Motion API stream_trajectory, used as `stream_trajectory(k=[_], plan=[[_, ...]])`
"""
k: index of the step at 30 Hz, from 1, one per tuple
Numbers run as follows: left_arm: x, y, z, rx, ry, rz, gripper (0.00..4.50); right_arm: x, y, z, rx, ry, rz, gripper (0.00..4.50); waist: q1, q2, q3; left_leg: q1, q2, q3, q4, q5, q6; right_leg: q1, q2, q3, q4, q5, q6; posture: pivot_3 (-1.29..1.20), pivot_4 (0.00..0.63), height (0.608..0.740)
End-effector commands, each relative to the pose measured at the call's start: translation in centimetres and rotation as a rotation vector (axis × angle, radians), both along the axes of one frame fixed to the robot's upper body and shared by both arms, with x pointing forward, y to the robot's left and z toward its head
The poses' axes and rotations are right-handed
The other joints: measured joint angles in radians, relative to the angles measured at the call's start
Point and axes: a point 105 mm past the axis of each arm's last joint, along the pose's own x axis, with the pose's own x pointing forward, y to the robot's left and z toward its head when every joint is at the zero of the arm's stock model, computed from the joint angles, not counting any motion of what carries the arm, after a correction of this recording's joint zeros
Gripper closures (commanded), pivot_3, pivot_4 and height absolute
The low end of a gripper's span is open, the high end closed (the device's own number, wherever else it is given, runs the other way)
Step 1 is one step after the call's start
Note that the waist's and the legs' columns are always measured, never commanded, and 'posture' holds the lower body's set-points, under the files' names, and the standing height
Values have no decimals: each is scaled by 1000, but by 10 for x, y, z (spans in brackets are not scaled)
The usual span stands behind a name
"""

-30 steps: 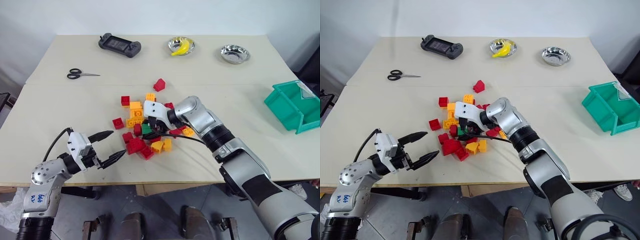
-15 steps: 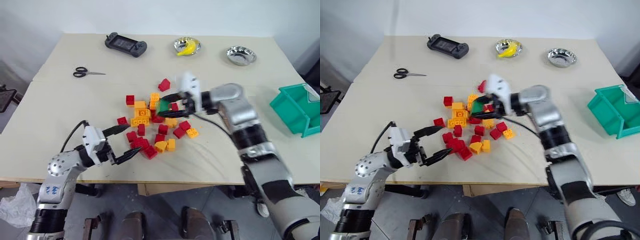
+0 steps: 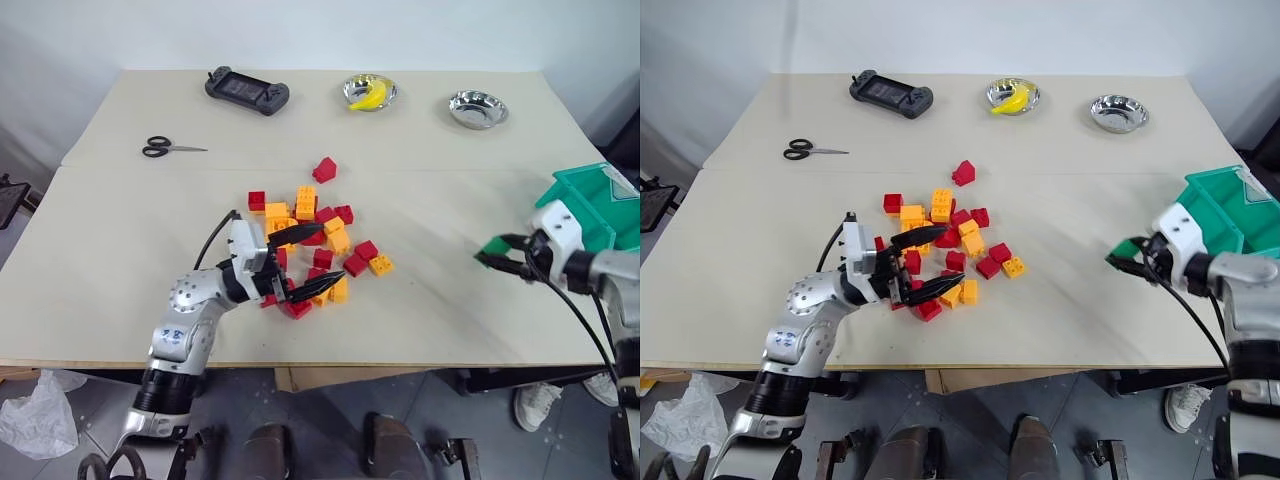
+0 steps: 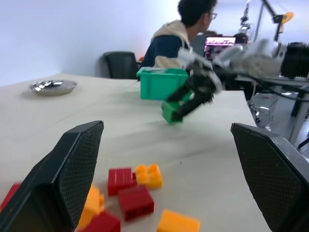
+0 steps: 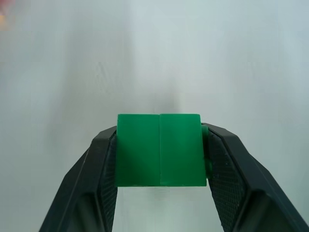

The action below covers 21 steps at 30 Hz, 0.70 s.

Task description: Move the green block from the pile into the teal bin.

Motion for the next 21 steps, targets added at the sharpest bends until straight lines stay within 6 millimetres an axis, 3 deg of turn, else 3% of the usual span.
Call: stream_trajectory(k=[1, 4, 10, 19, 21], plan=[[-3, -3, 4, 5, -39, -8, 0, -3, -13, 15, 73, -66, -63, 968, 0, 0, 0, 0, 0, 0, 0, 0, 0, 0, 0, 0, 0, 0, 0, 0, 150, 740], [-4, -1, 1, 12, -31, -8, 0, -6, -15, 17, 94, -77, -72, 42, 3, 0, 0, 0, 0, 0, 0, 0, 0, 0, 0, 0, 0, 0, 0, 0, 150, 740], [-4, 5, -2, 9, -11, 6, 0, -11, -16, 20, 82, -98, -80, 42, 23, 0, 0, 0, 0, 0, 1, 0, 0, 0, 0, 0, 0, 0, 0, 0, 150, 740], [-8, 5, -2, 14, -11, 2, 0, -4, -20, 3, 71, 65, -155, 42, 28, 0, 0, 0, 0, -1, 3, 0, 0, 1, 0, 0, 0, 1, 0, 0, 150, 740], [-9, 5, -1, 12, -13, -7, 0, -2, -17, 4, 82, 74, -153, 431, 28, 0, 0, 0, 0, -1, 2, 0, 0, 1, 0, 0, 0, 1, 0, 0, 150, 740]])
